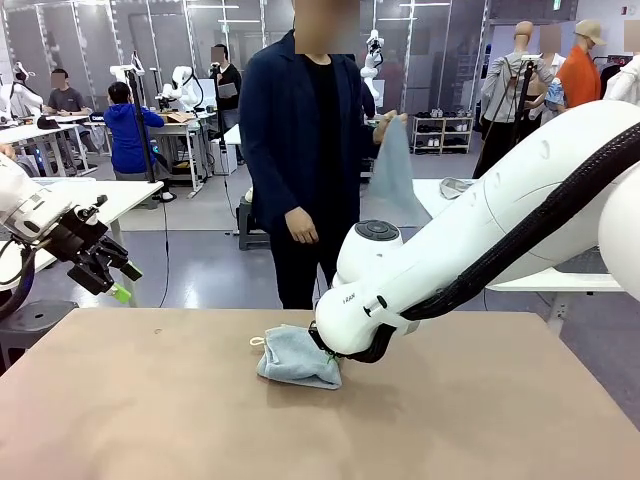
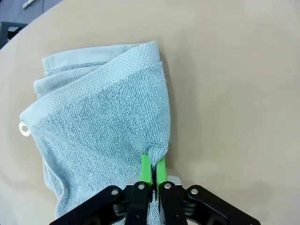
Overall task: Fold the towels and place them in the basket.
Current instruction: Place the folded Towel with hook on the right side of the table.
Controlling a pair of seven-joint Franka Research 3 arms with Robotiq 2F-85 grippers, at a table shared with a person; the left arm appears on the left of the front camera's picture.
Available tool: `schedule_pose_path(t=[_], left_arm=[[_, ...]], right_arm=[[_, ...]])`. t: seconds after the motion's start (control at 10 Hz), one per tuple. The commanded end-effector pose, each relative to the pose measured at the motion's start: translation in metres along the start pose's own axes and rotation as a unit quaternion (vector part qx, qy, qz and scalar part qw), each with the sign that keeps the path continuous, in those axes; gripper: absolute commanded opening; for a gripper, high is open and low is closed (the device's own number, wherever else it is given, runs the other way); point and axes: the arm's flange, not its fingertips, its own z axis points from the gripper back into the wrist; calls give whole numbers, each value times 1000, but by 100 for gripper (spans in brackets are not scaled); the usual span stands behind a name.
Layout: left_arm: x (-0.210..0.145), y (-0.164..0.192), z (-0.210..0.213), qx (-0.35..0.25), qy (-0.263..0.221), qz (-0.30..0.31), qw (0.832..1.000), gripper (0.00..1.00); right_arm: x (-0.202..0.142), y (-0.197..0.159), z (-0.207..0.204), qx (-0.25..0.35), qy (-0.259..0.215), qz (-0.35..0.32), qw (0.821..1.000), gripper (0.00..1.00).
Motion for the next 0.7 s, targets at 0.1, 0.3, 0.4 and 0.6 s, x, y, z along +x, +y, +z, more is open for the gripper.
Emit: schedule_pose_path(t=[0.1, 0.3, 0.4, 0.6], left_arm=[[1, 0, 1, 1, 5, -3, 1000, 93], [1, 0, 1, 1, 5, -3, 1000, 93], [1, 0, 1, 1, 5, -3, 1000, 93], [1, 0, 1, 1, 5, -3, 1000, 93]], right_arm=[[-1, 0, 0, 4, 0, -4, 1000, 0], [13, -15, -2, 5, -27, 33, 999, 5], [26, -31, -4, 6, -18, 45, 999, 5], [56, -76, -7, 8, -42, 56, 997, 5]])
